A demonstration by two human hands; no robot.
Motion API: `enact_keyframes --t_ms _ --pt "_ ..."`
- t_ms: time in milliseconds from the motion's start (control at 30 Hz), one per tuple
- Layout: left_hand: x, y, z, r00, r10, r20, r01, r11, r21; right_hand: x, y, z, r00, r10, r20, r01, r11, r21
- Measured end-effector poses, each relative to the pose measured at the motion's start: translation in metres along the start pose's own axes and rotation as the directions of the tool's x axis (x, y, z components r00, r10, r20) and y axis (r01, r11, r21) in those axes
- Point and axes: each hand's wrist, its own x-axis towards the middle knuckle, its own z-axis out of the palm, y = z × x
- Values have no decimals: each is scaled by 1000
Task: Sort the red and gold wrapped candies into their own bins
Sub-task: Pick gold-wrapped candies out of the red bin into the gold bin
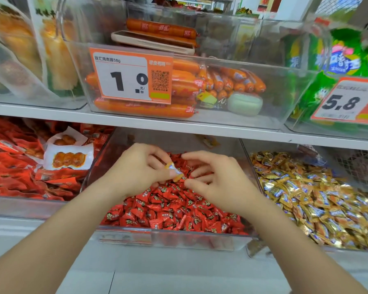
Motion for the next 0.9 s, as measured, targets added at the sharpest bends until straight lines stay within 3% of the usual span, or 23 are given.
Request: enact_keyframes --t_ms 67,167,233,267,367,433,533,567,600,667,700,800,833,900 --pt "-9 13 11 996 -38 80 50 987 -154 -6 -10 2 996 -83 -35 83 997 -6" --pt "-19 25 25 994 -32 108 52 982 -183 -19 -14 -7 983 -126 -130 111 987 -117" --pt "-25 25 31 998 50 41 -48 997 -54 -35 -10 -22 966 -105 -236 73 987 -142" --pt "-28 22 32 992 127 0 -127 988 89 -45 -7 -32 948 -83 -306 43 990 -136" --pt "-38 8 36 952 305 27 -273 806 525 -74 14 -64 875 11 -485 -143 961 -237" --pt "-44 3 37 940 318 120 -324 730 601 -85 41 -82 840 89 -535 -323 875 -362" --pt "-55 6 29 949 233 210 -314 731 606 -100 66 -92 848 225 -481 -499 646 -578" --pt "-59 8 23 956 179 233 -288 737 612 -102 65 -91 856 212 -472 -486 641 -594" --pt "-64 9 15 959 117 259 -257 748 612 -104 58 -89 874 160 -459 -428 702 -570" --pt "-73 4 -2 945 8 326 -231 723 651 -107 33 -75 939 -37 -341 -150 850 -505" --pt "-75 0 -10 935 -34 354 -235 688 686 -108 19 -66 966 -133 -222 8 872 -489" --pt "-79 -13 -25 941 -103 323 -196 612 766 -104 -3 -34 952 -285 108 285 710 -644" --pt "-79 -16 -28 943 -96 318 -201 598 776 -101 -8 -24 949 -267 168 306 651 -695" --pt "-79 -20 -33 935 -69 349 -243 594 767 -94 -12 -11 951 -206 229 308 659 -686"
